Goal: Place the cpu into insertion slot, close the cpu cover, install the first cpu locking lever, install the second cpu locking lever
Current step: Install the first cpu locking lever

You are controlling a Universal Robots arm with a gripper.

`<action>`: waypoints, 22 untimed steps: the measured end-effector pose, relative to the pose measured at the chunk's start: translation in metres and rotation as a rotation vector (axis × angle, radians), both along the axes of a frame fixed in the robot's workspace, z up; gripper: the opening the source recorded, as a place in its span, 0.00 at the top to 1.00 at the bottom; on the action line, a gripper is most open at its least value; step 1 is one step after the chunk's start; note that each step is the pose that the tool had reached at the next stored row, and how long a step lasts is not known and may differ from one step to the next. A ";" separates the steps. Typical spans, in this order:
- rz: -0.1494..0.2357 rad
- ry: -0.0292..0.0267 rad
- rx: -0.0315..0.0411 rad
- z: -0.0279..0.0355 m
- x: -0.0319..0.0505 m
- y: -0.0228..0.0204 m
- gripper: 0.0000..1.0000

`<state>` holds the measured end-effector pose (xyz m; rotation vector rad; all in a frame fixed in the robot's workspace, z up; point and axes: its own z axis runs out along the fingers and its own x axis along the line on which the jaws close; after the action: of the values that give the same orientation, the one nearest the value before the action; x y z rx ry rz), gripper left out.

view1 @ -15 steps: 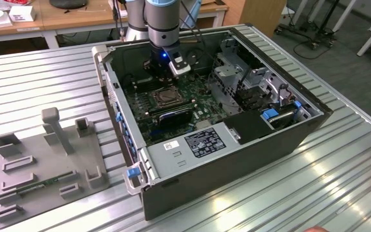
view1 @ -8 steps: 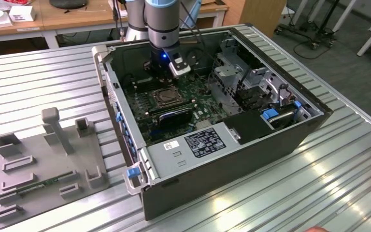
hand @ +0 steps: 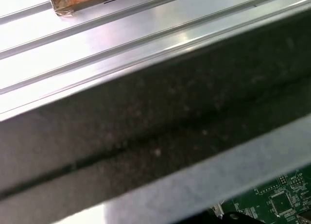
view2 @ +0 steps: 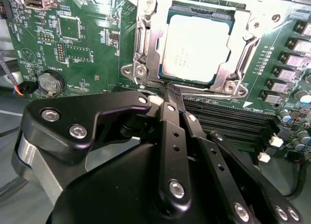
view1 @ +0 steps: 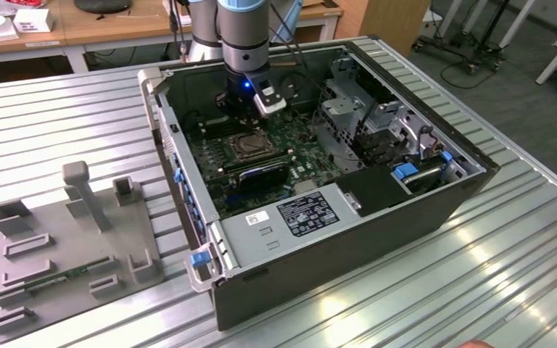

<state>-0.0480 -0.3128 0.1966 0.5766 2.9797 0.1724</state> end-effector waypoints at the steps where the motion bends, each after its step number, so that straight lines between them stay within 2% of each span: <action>1: 0.000 0.0000 -0.0001 0.0000 0.0000 0.0000 0.90; 10: -0.001 -0.0001 0.0000 0.0069 0.0000 0.0001 0.90; 16: -0.001 -0.0001 -0.0026 0.0075 0.0000 0.0003 0.90; 19: -0.002 0.0000 -0.0104 0.0075 0.0000 0.0004 0.90; 22: -0.001 -0.0001 -0.0122 0.0075 0.0000 0.0003 0.90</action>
<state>-0.0480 -0.3125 0.2041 0.5774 2.9781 0.1539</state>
